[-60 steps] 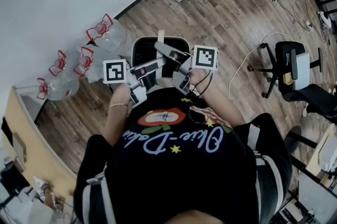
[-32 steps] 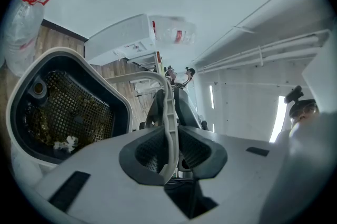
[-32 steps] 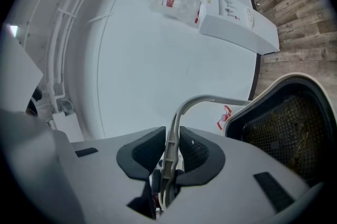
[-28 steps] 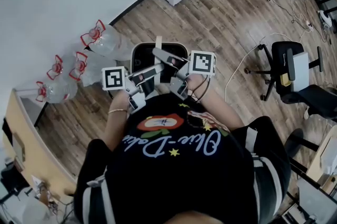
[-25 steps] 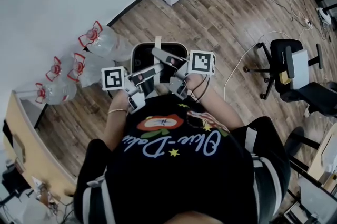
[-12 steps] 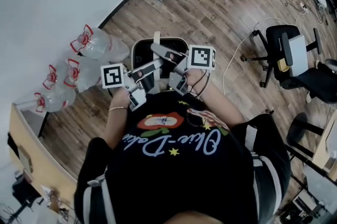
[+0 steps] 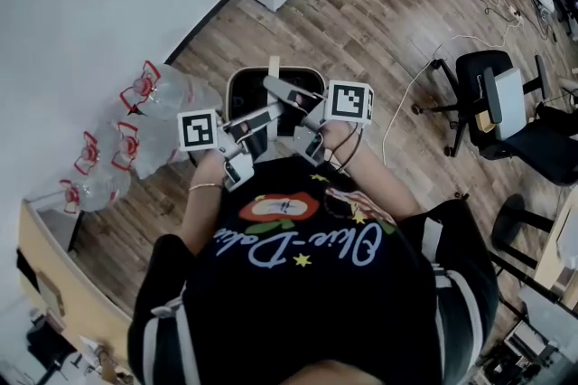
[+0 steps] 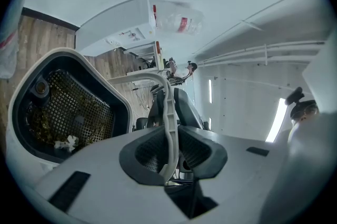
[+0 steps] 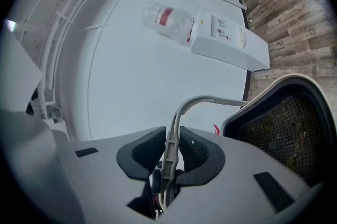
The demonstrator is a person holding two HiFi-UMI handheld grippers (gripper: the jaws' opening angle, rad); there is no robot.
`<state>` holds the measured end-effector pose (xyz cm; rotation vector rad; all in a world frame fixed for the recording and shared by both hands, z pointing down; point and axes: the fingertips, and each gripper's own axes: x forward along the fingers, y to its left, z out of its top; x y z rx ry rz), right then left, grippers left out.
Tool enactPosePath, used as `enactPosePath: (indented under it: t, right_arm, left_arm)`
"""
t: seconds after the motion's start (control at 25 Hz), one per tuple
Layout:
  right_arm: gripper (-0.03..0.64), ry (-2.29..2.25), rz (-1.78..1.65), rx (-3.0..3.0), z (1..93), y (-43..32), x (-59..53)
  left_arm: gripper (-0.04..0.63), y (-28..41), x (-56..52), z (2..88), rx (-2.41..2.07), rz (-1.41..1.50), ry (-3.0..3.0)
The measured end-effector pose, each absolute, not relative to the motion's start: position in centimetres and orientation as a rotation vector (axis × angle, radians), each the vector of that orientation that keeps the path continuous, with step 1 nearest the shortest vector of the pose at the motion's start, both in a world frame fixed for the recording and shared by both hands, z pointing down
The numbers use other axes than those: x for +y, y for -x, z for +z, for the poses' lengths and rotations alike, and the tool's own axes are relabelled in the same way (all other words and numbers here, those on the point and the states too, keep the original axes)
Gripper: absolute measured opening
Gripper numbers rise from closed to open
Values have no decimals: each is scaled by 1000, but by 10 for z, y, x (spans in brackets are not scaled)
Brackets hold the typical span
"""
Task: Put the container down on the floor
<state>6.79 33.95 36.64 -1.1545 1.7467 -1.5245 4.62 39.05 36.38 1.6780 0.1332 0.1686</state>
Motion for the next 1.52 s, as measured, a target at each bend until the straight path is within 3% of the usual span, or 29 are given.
enactPosePath:
  t: [1.52]
  right_arm:
    - [72,1277,-1565,1683,374,-45,146]
  left_arm:
    - [69,-21,197,371,230,174,-1626]
